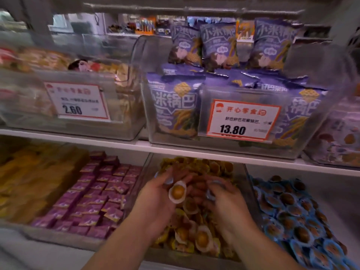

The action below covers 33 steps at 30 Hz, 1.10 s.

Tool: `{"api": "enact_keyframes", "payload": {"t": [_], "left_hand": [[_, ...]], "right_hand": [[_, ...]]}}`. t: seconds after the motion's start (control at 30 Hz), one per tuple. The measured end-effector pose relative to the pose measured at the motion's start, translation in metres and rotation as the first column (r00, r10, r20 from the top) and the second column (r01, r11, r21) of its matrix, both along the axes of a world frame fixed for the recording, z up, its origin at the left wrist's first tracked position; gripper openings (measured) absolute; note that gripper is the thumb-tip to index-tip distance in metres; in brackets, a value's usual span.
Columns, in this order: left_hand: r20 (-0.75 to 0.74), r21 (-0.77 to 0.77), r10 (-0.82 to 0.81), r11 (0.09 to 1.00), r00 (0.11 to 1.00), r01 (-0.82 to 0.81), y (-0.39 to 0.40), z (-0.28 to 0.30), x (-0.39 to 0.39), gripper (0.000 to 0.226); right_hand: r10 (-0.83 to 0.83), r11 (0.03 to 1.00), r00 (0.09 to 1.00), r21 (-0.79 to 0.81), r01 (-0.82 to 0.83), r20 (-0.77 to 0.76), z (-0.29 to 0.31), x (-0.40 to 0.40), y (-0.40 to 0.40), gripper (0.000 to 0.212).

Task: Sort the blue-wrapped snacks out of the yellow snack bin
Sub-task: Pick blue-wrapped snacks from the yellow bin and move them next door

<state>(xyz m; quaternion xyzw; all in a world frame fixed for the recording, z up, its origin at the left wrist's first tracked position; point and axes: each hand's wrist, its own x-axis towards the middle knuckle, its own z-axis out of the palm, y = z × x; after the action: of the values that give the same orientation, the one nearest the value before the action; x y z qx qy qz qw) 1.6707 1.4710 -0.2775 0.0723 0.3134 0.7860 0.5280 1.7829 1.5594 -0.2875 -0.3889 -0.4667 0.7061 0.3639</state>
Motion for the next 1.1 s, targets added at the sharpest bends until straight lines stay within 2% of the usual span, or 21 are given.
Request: {"api": "enact_keyframes", "payload": {"t": [0.07,0.13,0.17,0.2,0.27,0.3,0.33,0.4,0.47,0.5,0.57,0.63,0.7,0.73,0.8,0.83,0.87,0.9,0.97,1.03,1.1], "left_hand": [[-0.027,-0.033,0.063,0.997,0.998,-0.063,0.003,-0.005,-0.003,0.022],[-0.141,-0.117,0.088,0.988,0.986,-0.105,0.008,-0.010,-0.002,0.019],[-0.278,-0.164,0.116,0.972,0.954,-0.166,0.009,-0.012,-0.002,0.017],[-0.480,-0.191,0.147,0.944,0.865,-0.267,0.009,-0.014,-0.002,0.014],[-0.862,-0.137,0.095,0.903,0.499,-0.408,0.004,-0.017,-0.004,0.023],[-0.945,-0.110,0.031,0.909,0.326,-0.403,0.001,-0.020,-0.004,0.028],[-0.975,-0.113,-0.029,0.919,0.222,-0.377,-0.002,-0.022,-0.005,0.030],[-0.981,-0.152,-0.101,0.932,0.168,-0.328,-0.009,-0.028,-0.007,0.036],[-0.974,-0.179,-0.125,0.937,0.189,-0.299,-0.013,-0.027,-0.006,0.042],[-0.973,-0.179,-0.126,0.940,0.192,-0.290,-0.015,-0.027,-0.005,0.042],[-0.978,-0.176,-0.134,0.944,0.161,-0.279,-0.015,-0.026,-0.003,0.038],[-0.976,-0.204,-0.175,0.941,0.129,-0.270,-0.015,-0.028,0.000,0.034],[-0.979,-0.201,-0.188,0.945,0.076,-0.257,-0.015,-0.028,0.004,0.038],[-0.983,-0.185,-0.184,0.948,0.026,-0.259,-0.016,-0.026,0.008,0.043],[-0.987,-0.132,-0.153,0.953,-0.056,-0.271,-0.013,-0.024,0.012,0.048],[-0.987,-0.105,-0.133,0.956,-0.086,-0.275,-0.011,-0.022,0.016,0.046],[-0.987,-0.085,-0.119,0.959,-0.109,-0.272,-0.009,-0.019,0.020,0.045],[-0.985,-0.065,-0.104,0.963,-0.137,-0.261,-0.006,-0.017,0.026,0.046],[-0.974,-0.046,-0.091,0.976,-0.207,-0.213,0.000,-0.012,0.040,0.053],[-0.966,-0.105,-0.136,0.984,-0.220,-0.146,0.006,-0.008,0.056,0.060],[-0.967,-0.178,-0.189,0.981,-0.172,-0.074,0.008,-0.007,0.066,0.065]], "right_hand": [[0.011,0.998,0.998,0.054,-0.014,0.059,-0.007,-0.003,-0.004,0.023],[0.158,0.960,0.964,0.196,-0.201,0.212,-0.010,-0.003,-0.010,0.027],[0.248,0.907,0.919,0.260,-0.331,0.308,-0.010,-0.001,-0.013,0.029],[0.287,0.844,0.870,0.324,-0.428,0.402,-0.008,0.002,-0.012,0.032],[0.193,0.718,0.807,0.480,-0.504,0.558,-0.005,0.012,-0.004,0.031],[0.116,0.657,0.786,0.546,-0.519,0.607,-0.001,0.020,0.003,0.028],[0.066,0.599,0.749,0.574,-0.558,0.659,0.002,0.028,0.010,0.024],[0.062,0.465,0.604,0.512,-0.722,0.795,0.004,0.040,0.019,0.014],[0.153,0.345,0.414,0.344,-0.873,0.897,-0.001,0.047,0.018,0.012],[0.201,0.308,0.336,0.266,-0.914,0.920,-0.005,0.046,0.014,0.021],[0.237,0.280,0.262,0.193,-0.941,0.936,-0.015,0.040,0.008,0.041],[0.202,0.268,0.287,0.229,-0.936,0.937,-0.019,0.035,0.006,0.045],[0.151,0.257,0.389,0.344,-0.903,0.909,-0.016,0.036,0.008,0.032],[0.135,0.292,0.470,0.418,-0.860,0.872,-0.013,0.039,0.009,0.025],[0.175,0.527,0.695,0.530,-0.665,0.697,-0.003,0.043,0.007,0.017],[0.228,0.705,0.812,0.485,-0.518,0.537,0.003,0.045,0.006,0.022],[0.301,0.860,0.893,0.309,-0.406,0.335,0.011,0.046,0.003,0.028],[0.360,0.924,0.925,0.088,-0.372,0.125,0.018,0.047,-0.001,0.032],[0.396,0.896,0.910,-0.166,-0.411,-0.120,0.028,0.051,-0.006,0.038],[0.386,0.895,0.912,-0.183,-0.407,-0.138,0.032,0.056,-0.010,0.035],[0.305,0.941,0.948,-0.122,-0.315,-0.095,0.034,0.062,-0.007,0.024]]}}
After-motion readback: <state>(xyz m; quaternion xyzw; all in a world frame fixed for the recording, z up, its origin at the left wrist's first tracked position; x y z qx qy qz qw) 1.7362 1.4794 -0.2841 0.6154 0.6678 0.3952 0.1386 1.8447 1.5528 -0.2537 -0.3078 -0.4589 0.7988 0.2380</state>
